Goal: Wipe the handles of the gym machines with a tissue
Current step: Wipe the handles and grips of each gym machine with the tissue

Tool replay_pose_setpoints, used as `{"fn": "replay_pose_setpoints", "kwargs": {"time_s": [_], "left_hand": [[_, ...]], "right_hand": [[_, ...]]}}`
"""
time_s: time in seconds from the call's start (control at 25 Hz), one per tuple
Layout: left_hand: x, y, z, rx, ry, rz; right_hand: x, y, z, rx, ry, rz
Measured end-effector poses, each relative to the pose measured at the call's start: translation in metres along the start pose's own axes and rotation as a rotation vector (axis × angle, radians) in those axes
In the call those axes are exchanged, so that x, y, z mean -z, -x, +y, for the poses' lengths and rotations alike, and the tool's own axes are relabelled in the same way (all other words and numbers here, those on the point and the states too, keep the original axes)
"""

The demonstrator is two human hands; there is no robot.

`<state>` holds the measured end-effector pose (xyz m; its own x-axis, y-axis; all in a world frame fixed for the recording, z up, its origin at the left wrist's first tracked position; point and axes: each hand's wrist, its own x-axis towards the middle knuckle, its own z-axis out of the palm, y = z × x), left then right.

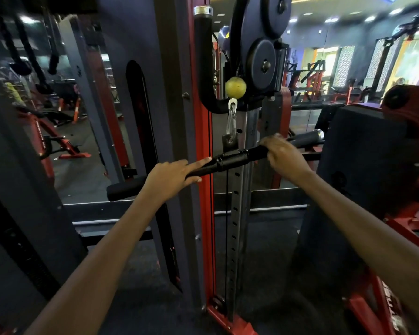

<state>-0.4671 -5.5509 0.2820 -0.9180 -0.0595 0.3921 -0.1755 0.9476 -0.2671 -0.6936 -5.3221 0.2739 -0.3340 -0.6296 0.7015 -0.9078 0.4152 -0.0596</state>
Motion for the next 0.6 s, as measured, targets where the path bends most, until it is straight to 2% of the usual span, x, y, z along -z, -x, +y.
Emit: {"fn": "replay_pose_setpoints", "kwargs": {"time_s": [0.12,0.16,0.2,0.28,0.32,0.4,0.44,0.52,0.6], "left_hand": [[-0.003,-0.001,0.000,0.048,0.018,0.001],[-0.004,-0.001,0.004,0.052,0.044,0.091],[-0.003,-0.002,0.013,0.028,0.087,0.232],[-0.002,-0.017,0.044,-0.112,0.180,0.537],[-0.002,-0.030,0.064,-0.199,0.217,0.594],[0.000,-0.060,0.105,-0.252,0.247,0.504],[0.000,-0.075,0.121,-0.211,0.230,0.394],[-0.003,-0.100,0.139,-0.071,0.131,0.144],[-0.009,-0.117,0.143,0.038,0.024,-0.011]], "right_hand": [[0.005,-0.003,0.032,-0.316,-0.046,0.137],[0.003,-0.002,0.029,-0.340,-0.080,0.145],[0.000,-0.001,0.023,-0.288,-0.071,0.122],[-0.007,0.002,0.017,-0.176,-0.060,0.063],[-0.006,0.002,0.022,-0.190,-0.066,0.068],[-0.005,0.005,0.039,-0.356,-0.109,0.143],[-0.004,0.009,0.046,-0.436,-0.135,0.180],[0.000,0.020,0.050,-0.479,-0.188,0.239],[0.009,0.031,0.055,-0.520,-0.238,0.327]]}}
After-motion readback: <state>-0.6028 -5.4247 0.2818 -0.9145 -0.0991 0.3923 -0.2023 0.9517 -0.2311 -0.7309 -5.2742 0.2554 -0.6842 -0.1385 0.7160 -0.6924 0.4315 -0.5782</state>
